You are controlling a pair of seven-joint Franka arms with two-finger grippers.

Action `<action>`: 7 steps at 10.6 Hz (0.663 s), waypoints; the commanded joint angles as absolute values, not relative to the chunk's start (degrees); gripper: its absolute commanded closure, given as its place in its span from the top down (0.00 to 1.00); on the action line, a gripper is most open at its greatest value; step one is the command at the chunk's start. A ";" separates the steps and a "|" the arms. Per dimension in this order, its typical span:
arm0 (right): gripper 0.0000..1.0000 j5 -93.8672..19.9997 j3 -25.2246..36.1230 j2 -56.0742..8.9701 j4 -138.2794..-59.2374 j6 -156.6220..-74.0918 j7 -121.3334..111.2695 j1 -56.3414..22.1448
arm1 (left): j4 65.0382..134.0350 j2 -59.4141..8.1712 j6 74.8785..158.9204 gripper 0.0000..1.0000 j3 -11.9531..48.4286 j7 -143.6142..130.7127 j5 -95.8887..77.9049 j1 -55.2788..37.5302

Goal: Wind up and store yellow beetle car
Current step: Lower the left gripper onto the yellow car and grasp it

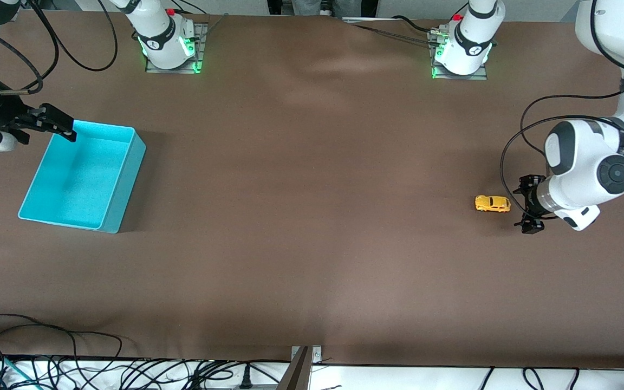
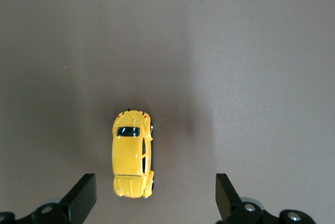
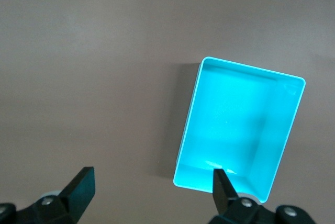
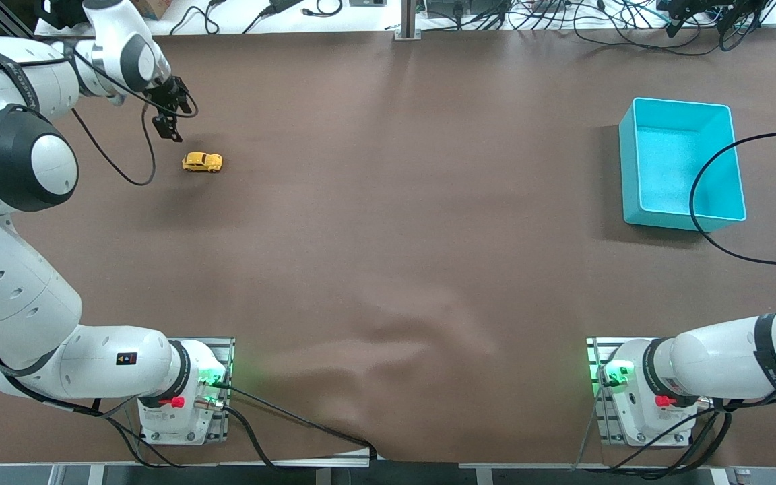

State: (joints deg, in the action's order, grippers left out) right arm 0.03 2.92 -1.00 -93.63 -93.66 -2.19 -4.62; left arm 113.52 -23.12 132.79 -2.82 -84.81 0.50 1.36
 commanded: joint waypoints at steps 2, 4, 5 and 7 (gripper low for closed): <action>1.00 0.97 2.99 -0.88 -93.69 -93.43 -2.72 -4.66 | 121.89 -21.18 141.57 1.00 -2.81 -87.80 -0.35 0.79; 1.00 0.97 2.99 -0.97 -93.69 -93.43 -2.72 -4.66 | 125.06 -21.18 146.32 1.00 -2.72 -89.56 1.30 0.36; 1.00 0.97 2.99 -0.97 -93.69 -93.43 -2.72 -4.57 | 125.50 -21.27 146.69 1.00 -2.64 -90.34 2.28 0.35; 1.00 0.88 3.08 -0.88 -93.69 -93.34 -3.60 -4.57 | 125.68 -22.58 148.09 1.00 -2.64 -91.14 5.00 0.26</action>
